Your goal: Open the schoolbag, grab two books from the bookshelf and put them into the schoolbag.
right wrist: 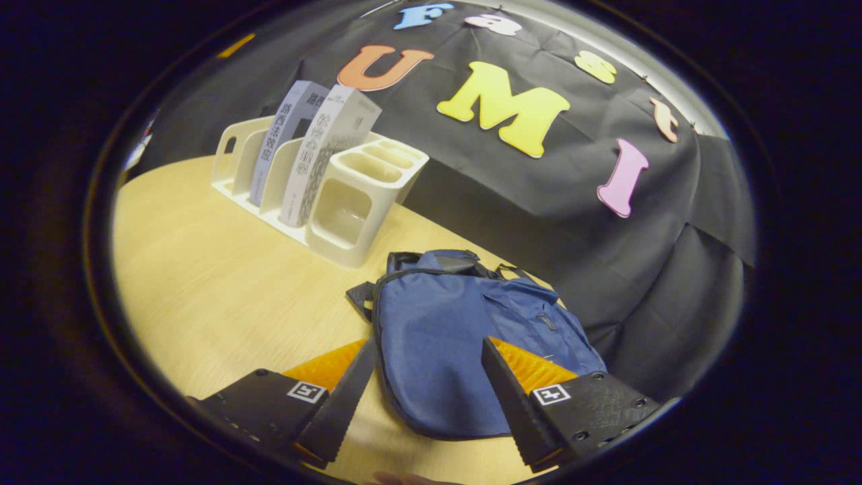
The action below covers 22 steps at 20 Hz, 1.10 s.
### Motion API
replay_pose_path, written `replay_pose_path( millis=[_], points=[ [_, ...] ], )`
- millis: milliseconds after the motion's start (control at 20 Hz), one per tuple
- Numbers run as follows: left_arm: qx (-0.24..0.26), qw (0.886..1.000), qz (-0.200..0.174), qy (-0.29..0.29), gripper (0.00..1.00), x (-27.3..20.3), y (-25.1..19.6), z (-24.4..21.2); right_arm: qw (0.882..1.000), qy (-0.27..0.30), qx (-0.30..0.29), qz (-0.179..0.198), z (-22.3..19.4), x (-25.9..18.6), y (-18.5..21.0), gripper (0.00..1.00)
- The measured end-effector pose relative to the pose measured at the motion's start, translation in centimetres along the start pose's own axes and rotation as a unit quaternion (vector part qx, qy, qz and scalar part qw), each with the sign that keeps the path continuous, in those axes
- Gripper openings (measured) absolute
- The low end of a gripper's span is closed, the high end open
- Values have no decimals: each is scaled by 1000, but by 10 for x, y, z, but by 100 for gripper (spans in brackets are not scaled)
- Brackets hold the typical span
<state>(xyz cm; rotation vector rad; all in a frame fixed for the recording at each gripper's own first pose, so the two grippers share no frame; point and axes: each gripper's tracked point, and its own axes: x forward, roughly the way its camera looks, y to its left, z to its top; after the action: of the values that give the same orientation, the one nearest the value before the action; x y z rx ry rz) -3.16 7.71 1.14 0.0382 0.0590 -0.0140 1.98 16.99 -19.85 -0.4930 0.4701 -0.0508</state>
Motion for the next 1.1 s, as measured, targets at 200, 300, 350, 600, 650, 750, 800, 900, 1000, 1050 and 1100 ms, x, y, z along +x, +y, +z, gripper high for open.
replay_pose_path(
  millis=[200, 300, 350, 600, 650, 750, 800, 900, 1000, 1050, 1100],
  points=[
    [6, 1000, 3, -2, 99, -1, 6, 1, 999, 13, -49, -18, -7, 12, 16, 94],
    [1, 1000, -4, -4, 99, -2, 6, 2, 998, 7, -54, -39, -1, 16, 9, 99],
    [0, 1000, -5, -3, 99, -2, 6, 2, 997, 5, -55, -51, 2, 18, 5, 93],
    [-13, 1000, -11, 12, 99, 4, 6, -7, 995, 17, -50, -85, 5, 17, -16, 81],
    [-13, 1000, -11, 13, 99, 5, 6, -8, 995, 12, -51, -89, 9, 16, -20, 87],
    [-17, 1000, -10, 15, 99, 4, 6, -6, 994, 11, -56, -95, 14, 22, -26, 81],
    [-20, 1000, -10, 16, 99, 5, 7, -7, 993, 14, -54, -101, 16, 26, -29, 81],
    [-26, 999, -16, 18, 99, 4, 4, -9, 993, 20, -51, -105, 16, 36, -33, 73],
    [-30, 999, -20, 17, 99, 3, 3, -7, 993, 27, -46, -102, 14, 44, -35, 63],
    [-31, 999, -21, 15, 99, 2, 2, -6, 994, 32, -40, -97, 11, 46, -35, 53],
    [-30, 999, -22, 14, 99, 1, 1, -5, 994, 33, -37, -94, 10, 45, -35, 51]
  ],
)
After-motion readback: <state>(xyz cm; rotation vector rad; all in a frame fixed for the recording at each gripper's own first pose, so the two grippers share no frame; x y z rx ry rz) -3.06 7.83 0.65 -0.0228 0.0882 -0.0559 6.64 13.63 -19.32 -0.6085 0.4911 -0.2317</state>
